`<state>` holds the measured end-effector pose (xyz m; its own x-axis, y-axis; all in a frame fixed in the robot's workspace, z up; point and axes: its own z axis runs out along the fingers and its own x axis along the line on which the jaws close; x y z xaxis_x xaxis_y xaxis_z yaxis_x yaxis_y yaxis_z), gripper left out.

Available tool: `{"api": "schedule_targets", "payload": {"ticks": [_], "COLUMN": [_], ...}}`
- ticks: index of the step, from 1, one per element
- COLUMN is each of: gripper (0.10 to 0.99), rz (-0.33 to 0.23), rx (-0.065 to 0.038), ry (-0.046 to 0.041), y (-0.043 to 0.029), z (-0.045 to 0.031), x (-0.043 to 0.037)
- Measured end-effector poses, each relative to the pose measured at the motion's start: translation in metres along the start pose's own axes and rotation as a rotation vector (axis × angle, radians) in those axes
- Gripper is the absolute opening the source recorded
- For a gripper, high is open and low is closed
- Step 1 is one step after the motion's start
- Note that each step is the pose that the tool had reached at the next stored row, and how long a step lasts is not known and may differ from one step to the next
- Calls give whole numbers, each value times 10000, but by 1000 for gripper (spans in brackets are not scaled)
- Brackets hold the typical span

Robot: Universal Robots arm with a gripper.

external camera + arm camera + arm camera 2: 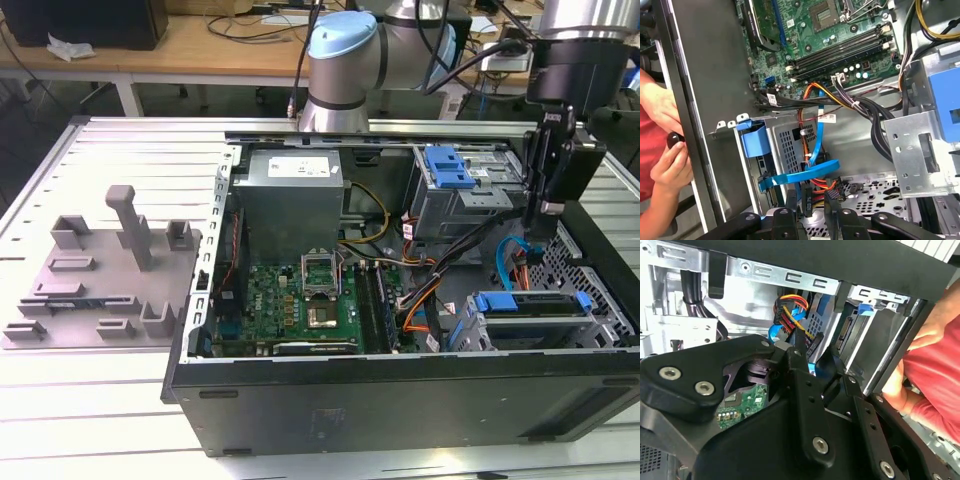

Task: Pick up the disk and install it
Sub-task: 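Insert the first disk wire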

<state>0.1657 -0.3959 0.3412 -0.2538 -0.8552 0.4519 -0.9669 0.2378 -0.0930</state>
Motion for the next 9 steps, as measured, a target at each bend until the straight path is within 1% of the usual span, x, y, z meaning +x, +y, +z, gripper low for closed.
{"api": "schedule_targets", "payload": {"ticks": [6,8,9], "gripper": [353,353,353], "rz": [-301,-299,-293], "rx": [151,168,180], "ry": [-15,51,112], "y": [20,21,21], "z": [35,36,38], "x": [-10,-11,-11]}}
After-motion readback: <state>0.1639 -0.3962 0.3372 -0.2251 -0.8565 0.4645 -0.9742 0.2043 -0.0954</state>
